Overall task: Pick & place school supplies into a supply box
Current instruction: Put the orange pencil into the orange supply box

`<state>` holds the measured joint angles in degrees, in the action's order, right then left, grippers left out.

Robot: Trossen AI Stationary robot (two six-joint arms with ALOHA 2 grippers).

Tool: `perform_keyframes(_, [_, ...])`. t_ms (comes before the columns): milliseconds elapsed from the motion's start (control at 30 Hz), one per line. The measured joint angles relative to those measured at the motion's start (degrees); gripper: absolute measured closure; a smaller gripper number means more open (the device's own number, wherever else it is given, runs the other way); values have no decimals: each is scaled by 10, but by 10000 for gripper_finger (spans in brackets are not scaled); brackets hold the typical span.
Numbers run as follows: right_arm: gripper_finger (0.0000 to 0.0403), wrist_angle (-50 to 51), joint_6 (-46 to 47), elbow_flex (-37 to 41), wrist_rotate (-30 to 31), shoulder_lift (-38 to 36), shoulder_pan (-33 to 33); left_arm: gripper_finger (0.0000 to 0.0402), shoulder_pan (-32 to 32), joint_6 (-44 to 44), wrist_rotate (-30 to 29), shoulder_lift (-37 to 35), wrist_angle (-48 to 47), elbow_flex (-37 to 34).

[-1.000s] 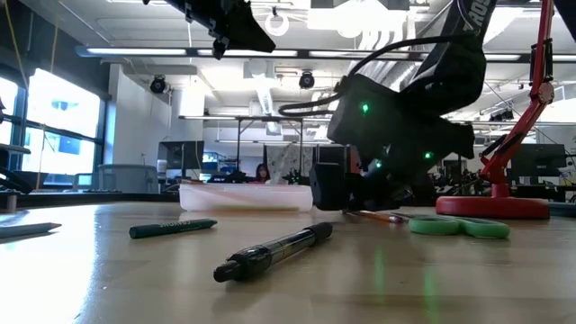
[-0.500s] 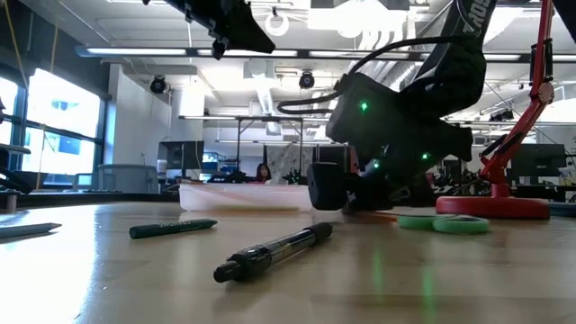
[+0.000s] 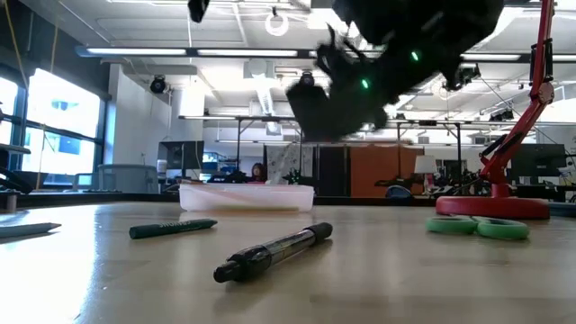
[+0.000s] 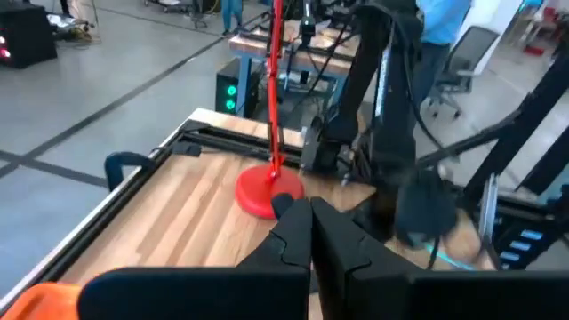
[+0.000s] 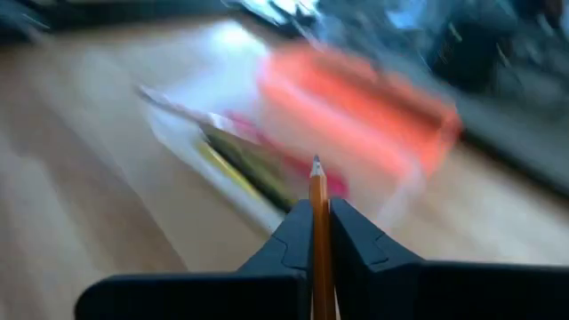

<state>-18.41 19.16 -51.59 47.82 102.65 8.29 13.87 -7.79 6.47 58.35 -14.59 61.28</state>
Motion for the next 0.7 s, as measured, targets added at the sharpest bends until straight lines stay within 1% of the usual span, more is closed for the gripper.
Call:
perform_keyframes(67, [400, -87, -113, 0, -60, -5, -20, 350, 0, 13, -9, -17, -25, -1])
perform_keyframes(133, [400, -154, -207, -2, -148, -5, -46, 334, 0, 20, -22, -23, -38, 0])
perform_keyframes(200, [400, -184, -263, -8, -223, 2, -73, 318, 0, 20, -33, -30, -75, -1])
perform_keyframes(267, [401, -169, -282, -26, -267, 4, -98, 304, 0, 19, -44, -30, -88, -1])
perform_keyframes(333, [401, -144, -283, -57, -296, 15, -122, 294, 0, 17, -60, -31, -97, -1])
perform_keyframes(367, [402, -126, -284, -70, -320, 21, -133, 291, 0, 17, -67, -31, -98, -1])
perform_keyframes(467, [402, -83, -300, -127, -384, 61, -157, 287, 0, 20, -74, -28, -88, -1])
perform_keyframes(533, [402, -45, -309, -169, -397, 93, -165, 288, 0, 20, -75, -28, -88, -1])
perform_keyframes(633, [402, 13, -315, -227, -400, 143, -170, 293, 0, 20, -75, -27, -90, -1])
perform_keyframes(700, [402, 33, -326, -261, -403, 178, -173, 297, 0, 20, -73, -27, -95, -1])
